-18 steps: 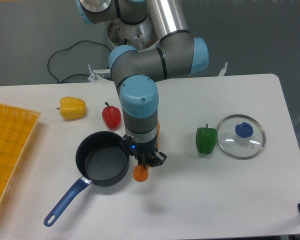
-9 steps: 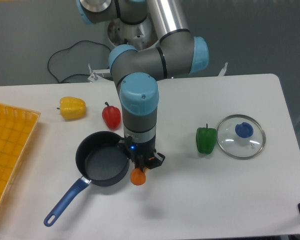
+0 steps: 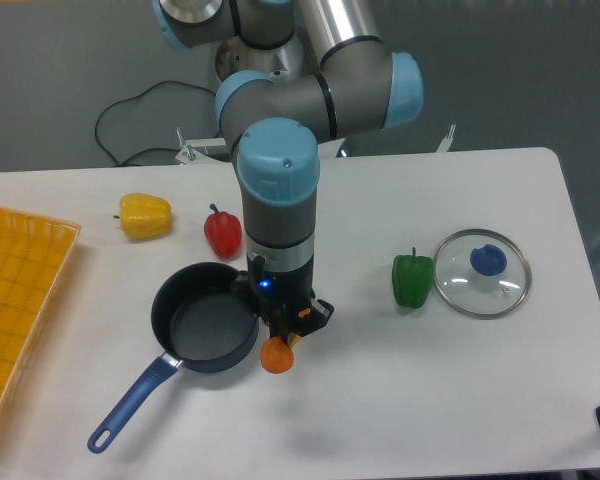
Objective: Place the long bread in the pot
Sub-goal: 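Move the held bread over the black saucepan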
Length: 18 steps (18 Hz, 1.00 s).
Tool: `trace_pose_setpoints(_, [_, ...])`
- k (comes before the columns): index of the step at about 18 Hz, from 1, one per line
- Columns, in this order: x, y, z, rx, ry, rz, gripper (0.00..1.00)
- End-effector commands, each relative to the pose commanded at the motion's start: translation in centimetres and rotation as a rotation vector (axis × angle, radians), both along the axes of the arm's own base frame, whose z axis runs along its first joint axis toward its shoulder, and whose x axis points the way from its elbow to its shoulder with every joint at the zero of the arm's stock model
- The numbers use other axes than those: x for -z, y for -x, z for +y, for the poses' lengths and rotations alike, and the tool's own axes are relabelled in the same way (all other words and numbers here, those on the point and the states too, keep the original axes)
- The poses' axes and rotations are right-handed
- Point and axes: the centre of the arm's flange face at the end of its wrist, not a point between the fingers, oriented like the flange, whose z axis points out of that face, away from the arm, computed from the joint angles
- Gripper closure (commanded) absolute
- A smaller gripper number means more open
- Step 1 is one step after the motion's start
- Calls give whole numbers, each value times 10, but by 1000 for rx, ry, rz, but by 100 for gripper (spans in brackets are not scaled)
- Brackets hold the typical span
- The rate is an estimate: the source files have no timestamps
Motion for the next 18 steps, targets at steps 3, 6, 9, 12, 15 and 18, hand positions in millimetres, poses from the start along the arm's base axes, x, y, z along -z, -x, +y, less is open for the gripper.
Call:
trace_pose_setpoints(3, [-12, -3, 4, -59, -51, -29, 89])
trace_pose_setpoints(6, [-16, -9, 8, -78, -83, -43, 89])
trace_pose_setpoints(9, [-16, -10, 13, -106, -105, -42, 89])
trace_pose_setpoints(12, [-15, -20, 20, -95, -108, -43, 88])
trace_pose_setpoints(15, [-10, -22, 23, -90, -104, -47, 88])
trace_pose_setpoints(18, [-2, -32, 31, -85, -103, -54, 85])
